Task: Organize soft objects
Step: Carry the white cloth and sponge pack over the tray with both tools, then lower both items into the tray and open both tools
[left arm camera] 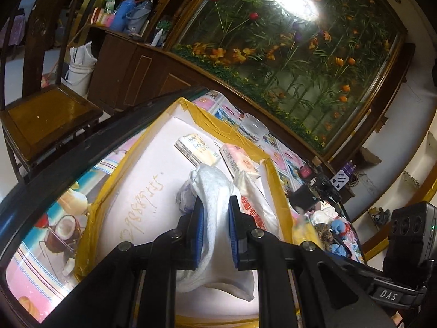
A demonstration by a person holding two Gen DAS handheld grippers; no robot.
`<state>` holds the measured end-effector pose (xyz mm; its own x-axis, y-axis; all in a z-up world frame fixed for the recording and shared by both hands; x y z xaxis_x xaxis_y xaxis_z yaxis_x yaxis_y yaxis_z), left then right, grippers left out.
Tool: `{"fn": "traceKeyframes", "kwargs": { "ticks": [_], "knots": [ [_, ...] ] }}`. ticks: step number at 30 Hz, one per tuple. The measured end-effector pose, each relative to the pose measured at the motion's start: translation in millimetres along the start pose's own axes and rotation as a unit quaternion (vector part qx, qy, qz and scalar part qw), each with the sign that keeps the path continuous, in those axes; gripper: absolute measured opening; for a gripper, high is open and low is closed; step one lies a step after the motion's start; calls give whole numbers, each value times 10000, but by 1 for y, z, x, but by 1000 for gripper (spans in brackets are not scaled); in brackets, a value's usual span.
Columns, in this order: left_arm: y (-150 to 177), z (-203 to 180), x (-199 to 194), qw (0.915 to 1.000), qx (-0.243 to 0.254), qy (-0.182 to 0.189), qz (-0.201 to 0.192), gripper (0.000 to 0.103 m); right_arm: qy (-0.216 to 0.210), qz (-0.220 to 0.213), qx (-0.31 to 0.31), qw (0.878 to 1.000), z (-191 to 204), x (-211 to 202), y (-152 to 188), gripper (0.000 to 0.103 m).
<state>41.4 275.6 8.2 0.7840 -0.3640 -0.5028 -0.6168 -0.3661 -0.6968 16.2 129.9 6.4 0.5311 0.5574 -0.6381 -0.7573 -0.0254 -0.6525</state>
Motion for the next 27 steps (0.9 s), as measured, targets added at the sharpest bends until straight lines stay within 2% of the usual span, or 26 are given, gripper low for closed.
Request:
{"fn": "traceKeyframes", "kwargs": {
  "ticks": [3, 7, 11, 16, 18, 22, 25, 27],
  "knots": [
    [-1, 4, 2, 9998, 25, -185, -6, 14, -45, 118, 89, 9999, 2, 19, 0, 42],
    [1, 11, 11, 9988, -68, -437, 196, 14, -19, 252, 147, 9996, 1, 40, 5, 42],
    [2, 12, 13, 9984, -55, -504, 247, 15, 140, 149, -187, 9996, 7, 45, 6, 42],
    [2, 10, 12, 9981, 5, -583, 193, 27, 145, 56, -345, 9993, 5, 46, 6, 44],
    [1, 10, 10, 9983, -1, -562, 120, 38, 101, 50, -378, 9992, 4, 45, 6, 45],
    [0, 8, 7, 9986, 14, -529, 20, 41, 15, -21, -379, 9993, 1, 35, 5, 46],
    [0, 7, 8, 9985, 34, -538, 27, 44, -29, -69, -322, 9995, -2, 28, 4, 53],
    [0, 6, 8, 9986, 39, -520, 27, 45, -111, -176, -304, 9993, -3, 21, 3, 63]
  ]
}}
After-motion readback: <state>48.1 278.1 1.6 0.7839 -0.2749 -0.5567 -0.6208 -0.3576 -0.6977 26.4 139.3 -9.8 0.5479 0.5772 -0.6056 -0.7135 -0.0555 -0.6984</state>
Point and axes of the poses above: each gripper's, at about its wrist camera, not at the fingertips, and x roughly the way its jaws point, z to its left, y to its underside, the point moved 8 cm from there along x, roughly the way its jaws point, and after that the axes turned 1 degree about z, right-handed, at the moved point
